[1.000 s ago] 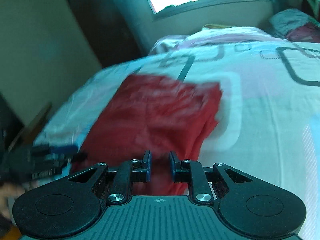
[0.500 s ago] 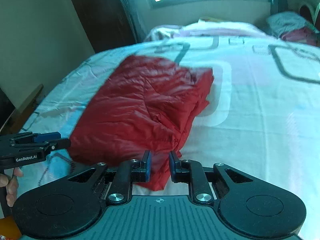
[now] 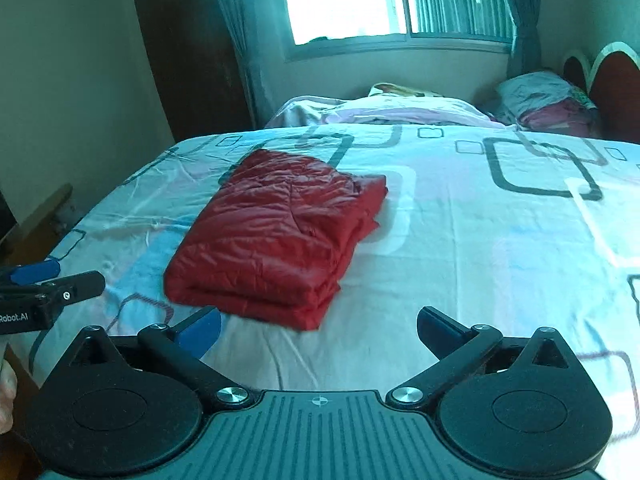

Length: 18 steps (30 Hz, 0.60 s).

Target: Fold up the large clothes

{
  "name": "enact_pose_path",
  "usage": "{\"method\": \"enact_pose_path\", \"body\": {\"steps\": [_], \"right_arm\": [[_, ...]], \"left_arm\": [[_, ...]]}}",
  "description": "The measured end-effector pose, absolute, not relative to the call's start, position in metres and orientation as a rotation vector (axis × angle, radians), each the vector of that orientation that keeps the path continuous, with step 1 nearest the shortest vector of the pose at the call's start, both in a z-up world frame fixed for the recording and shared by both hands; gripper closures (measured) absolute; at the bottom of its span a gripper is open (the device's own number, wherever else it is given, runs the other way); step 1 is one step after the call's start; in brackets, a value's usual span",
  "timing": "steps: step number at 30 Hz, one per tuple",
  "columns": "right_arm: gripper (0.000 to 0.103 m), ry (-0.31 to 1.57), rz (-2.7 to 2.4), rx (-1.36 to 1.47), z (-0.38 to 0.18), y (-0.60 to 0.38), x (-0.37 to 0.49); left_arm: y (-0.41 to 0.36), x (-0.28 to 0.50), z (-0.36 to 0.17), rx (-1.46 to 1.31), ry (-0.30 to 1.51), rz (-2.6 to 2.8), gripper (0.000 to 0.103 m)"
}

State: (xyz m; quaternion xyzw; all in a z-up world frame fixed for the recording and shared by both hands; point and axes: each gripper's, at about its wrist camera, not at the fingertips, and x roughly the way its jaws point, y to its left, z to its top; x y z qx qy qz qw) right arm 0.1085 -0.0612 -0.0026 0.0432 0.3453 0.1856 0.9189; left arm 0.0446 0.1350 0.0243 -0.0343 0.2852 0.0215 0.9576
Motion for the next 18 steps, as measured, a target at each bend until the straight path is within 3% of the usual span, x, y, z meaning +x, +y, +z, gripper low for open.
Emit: {"method": "enact_pose_path", "body": {"steps": [18], "right_arm": [[0.000, 0.633, 0.299, 0.064, 0.020, -0.077, 0.015]], "left_arm": [[0.086, -0.022, 0.039, -0.039, 0.548, 0.005, 0.000]]}}
